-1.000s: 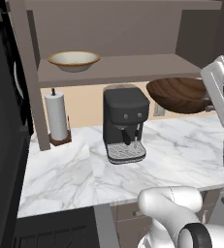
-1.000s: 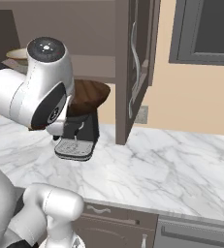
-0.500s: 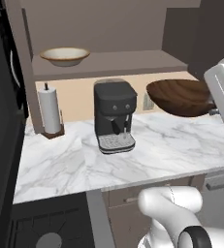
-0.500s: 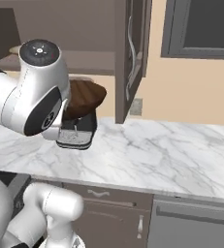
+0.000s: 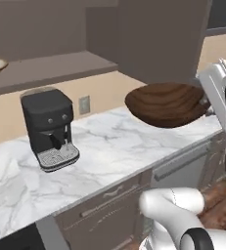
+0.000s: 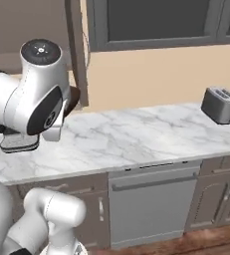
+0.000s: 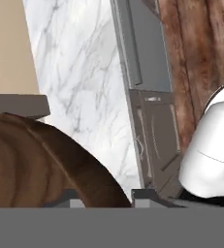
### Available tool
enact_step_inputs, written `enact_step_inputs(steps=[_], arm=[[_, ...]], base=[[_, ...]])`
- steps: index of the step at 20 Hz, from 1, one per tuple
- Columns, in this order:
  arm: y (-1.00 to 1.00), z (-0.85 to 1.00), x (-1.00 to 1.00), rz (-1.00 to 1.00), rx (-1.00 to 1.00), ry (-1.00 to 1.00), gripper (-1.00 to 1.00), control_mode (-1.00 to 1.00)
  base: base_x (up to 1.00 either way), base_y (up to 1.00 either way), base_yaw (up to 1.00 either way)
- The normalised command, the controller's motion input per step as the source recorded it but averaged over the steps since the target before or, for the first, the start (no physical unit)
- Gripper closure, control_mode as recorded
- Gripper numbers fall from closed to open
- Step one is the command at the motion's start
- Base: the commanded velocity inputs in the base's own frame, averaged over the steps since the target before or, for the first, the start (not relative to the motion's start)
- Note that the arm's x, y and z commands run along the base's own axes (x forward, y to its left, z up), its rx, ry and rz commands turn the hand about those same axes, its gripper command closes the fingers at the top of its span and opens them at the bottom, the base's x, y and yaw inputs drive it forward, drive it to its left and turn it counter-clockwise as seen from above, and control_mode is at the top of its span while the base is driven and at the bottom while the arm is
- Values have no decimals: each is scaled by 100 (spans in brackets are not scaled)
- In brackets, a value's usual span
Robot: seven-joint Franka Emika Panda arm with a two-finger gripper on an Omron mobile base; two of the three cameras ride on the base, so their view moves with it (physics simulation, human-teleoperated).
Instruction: Pick up the bowls from the cabinet and place each bowl in front of a stool on the dining counter.
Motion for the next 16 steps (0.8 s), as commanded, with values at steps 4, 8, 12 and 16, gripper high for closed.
enact_step_inputs(steps=[4,8,12,16], arm=[[0,0,0,0,0,0,100,100],[0,0,0,0,0,0,100,100],[0,0,0,0,0,0,100,100],[0,0,0,0,0,0,100,100]], base=[[-29,9,-100],[-26,9,-100],[-31,7,-97],[-25,7,-98]])
